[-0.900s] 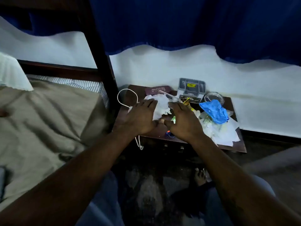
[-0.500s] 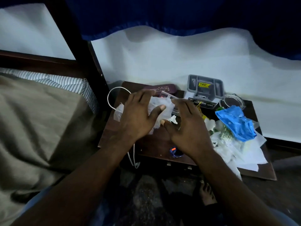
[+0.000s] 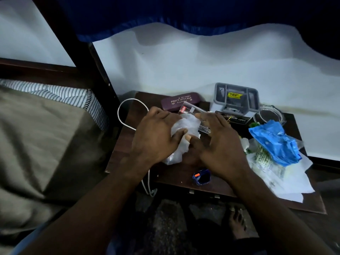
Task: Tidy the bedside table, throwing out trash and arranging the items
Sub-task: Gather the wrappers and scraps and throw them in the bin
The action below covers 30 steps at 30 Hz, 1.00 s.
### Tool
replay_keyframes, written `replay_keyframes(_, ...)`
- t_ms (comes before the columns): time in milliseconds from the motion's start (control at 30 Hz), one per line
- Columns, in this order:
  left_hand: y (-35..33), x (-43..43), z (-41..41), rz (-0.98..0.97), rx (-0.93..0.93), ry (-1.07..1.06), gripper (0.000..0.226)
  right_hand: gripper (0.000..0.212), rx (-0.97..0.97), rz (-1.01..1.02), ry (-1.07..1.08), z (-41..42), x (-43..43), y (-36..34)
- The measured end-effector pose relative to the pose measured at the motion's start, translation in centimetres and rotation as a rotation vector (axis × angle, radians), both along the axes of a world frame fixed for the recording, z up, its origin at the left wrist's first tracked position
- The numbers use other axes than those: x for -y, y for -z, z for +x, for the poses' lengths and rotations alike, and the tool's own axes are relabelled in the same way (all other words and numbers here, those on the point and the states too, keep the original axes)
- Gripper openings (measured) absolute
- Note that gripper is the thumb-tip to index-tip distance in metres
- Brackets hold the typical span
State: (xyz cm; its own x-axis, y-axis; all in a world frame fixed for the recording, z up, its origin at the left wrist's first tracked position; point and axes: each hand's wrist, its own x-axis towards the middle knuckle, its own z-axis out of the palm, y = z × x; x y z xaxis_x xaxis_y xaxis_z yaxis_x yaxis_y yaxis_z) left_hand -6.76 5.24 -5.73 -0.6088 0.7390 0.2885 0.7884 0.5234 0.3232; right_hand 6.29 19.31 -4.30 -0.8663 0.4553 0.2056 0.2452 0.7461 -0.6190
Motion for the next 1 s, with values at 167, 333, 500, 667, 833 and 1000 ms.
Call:
replay_keyframes(167, -0.4, 0.3, 0.4, 0.072, -0.019, -0.008, 0.034, 0.052, -0.054, -0.064, 0.004, 0.4, -0.3, -0.1)
replay_keyframes(333, -1.0, 0.6, 1.0, 0.254, -0.038, -0.064, 0.029, 0.059, -0.048, -0.076, 0.017, 0.7, -0.1, -0.3)
replay_keyframes(500, -1.2, 0.6, 0.8, 0.565, 0.134, -0.214, 0.031, 0.067, -0.086, -0.348, -0.025, 0.9, 1.0, -1.2)
replay_keyframes(667, -1.5, -0.6, 1.3, 0.971, 0.647, -0.228, 0.031, 0.092, 0.024, -0.608, -0.038, 1.3, 2.4, -1.9)
replay_keyframes(833, -2.5, -1.8, 2.0, 1.171, 1.221, -0.323, 0.031, 0.075, -0.103, -0.996, 0.046, 1.2, 3.5, -1.8)
replay_keyframes(1000, -2.8, -2.6, 4.2, 0.976, 1.447, -0.268, 0.036, 0.053, -0.336, -0.955, 0.221, 1.7, 2.2, -1.4)
